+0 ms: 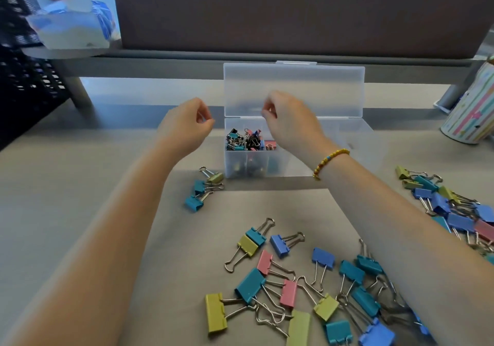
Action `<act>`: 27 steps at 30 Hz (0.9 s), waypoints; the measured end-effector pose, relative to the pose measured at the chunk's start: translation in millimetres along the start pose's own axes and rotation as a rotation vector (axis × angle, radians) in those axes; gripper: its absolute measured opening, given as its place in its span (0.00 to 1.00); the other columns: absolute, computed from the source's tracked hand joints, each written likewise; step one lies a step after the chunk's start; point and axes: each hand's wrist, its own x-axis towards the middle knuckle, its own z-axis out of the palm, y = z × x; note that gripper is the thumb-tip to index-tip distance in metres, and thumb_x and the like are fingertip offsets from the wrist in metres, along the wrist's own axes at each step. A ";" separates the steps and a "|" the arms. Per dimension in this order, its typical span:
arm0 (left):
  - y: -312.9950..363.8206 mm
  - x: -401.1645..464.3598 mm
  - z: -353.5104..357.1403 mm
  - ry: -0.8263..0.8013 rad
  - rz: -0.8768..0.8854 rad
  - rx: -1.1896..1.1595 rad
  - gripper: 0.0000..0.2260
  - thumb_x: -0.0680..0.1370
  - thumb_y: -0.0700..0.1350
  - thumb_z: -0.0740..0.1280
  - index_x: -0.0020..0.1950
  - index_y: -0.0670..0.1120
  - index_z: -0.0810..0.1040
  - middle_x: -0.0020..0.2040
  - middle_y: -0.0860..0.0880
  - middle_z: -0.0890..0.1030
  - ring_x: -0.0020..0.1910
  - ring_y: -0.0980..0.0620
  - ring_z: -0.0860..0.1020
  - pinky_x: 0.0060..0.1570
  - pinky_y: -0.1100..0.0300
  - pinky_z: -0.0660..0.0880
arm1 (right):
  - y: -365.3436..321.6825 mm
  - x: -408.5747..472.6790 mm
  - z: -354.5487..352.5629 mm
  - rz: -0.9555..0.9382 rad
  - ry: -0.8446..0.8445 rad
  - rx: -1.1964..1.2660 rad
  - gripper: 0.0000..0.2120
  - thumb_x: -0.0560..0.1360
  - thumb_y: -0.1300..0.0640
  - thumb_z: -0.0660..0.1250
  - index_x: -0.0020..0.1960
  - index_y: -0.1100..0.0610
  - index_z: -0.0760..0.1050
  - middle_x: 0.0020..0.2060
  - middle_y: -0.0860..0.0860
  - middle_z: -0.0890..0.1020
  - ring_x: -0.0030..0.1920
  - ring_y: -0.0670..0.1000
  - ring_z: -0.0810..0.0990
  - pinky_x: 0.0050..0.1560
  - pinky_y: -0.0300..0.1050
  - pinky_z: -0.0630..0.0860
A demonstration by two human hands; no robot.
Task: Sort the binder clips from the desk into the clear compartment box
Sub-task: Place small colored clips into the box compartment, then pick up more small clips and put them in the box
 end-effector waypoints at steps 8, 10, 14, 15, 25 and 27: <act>-25.8 -32.2 -22.9 -0.819 -0.181 0.420 0.20 0.67 0.62 0.71 0.46 0.48 0.73 0.45 0.48 0.80 0.41 0.51 0.77 0.36 0.62 0.72 | -52.5 -45.1 15.3 -0.235 -0.475 -0.059 0.08 0.79 0.55 0.60 0.55 0.53 0.75 0.52 0.52 0.79 0.51 0.52 0.75 0.48 0.45 0.71; -26.0 -39.7 -21.0 -0.836 -0.168 0.426 0.19 0.68 0.61 0.71 0.45 0.48 0.72 0.45 0.48 0.78 0.39 0.52 0.73 0.33 0.63 0.70 | -54.0 -52.2 24.9 -0.222 -0.536 -0.105 0.09 0.79 0.54 0.60 0.58 0.53 0.74 0.54 0.53 0.78 0.53 0.53 0.75 0.46 0.45 0.70; -22.9 -44.0 -19.6 -0.798 -0.134 0.391 0.18 0.69 0.57 0.72 0.48 0.47 0.72 0.50 0.46 0.78 0.41 0.51 0.73 0.35 0.63 0.71 | -54.8 -62.8 36.0 -0.162 -0.570 -0.137 0.10 0.79 0.53 0.60 0.60 0.53 0.71 0.56 0.55 0.77 0.55 0.57 0.74 0.44 0.44 0.67; -21.7 -44.0 -20.0 -0.799 -0.118 0.396 0.17 0.69 0.56 0.72 0.49 0.47 0.73 0.50 0.46 0.78 0.42 0.51 0.74 0.36 0.63 0.71 | -55.7 -64.5 36.2 -0.149 -0.568 -0.137 0.10 0.79 0.53 0.60 0.59 0.53 0.71 0.56 0.55 0.77 0.56 0.57 0.74 0.45 0.44 0.67; -21.7 -42.0 -13.0 -0.784 -0.037 0.337 0.09 0.74 0.43 0.69 0.41 0.48 0.69 0.44 0.47 0.76 0.38 0.50 0.77 0.33 0.65 0.74 | -53.7 -65.2 25.3 -0.083 -0.716 -0.061 0.07 0.79 0.55 0.61 0.52 0.58 0.73 0.45 0.52 0.75 0.45 0.51 0.72 0.40 0.40 0.65; -20.6 -42.9 -16.9 -0.809 -0.070 0.242 0.08 0.74 0.43 0.69 0.41 0.47 0.70 0.40 0.49 0.76 0.38 0.49 0.79 0.33 0.63 0.76 | -51.1 -63.3 17.4 -0.073 -0.694 0.005 0.05 0.79 0.55 0.61 0.49 0.56 0.72 0.43 0.51 0.76 0.41 0.49 0.73 0.37 0.38 0.66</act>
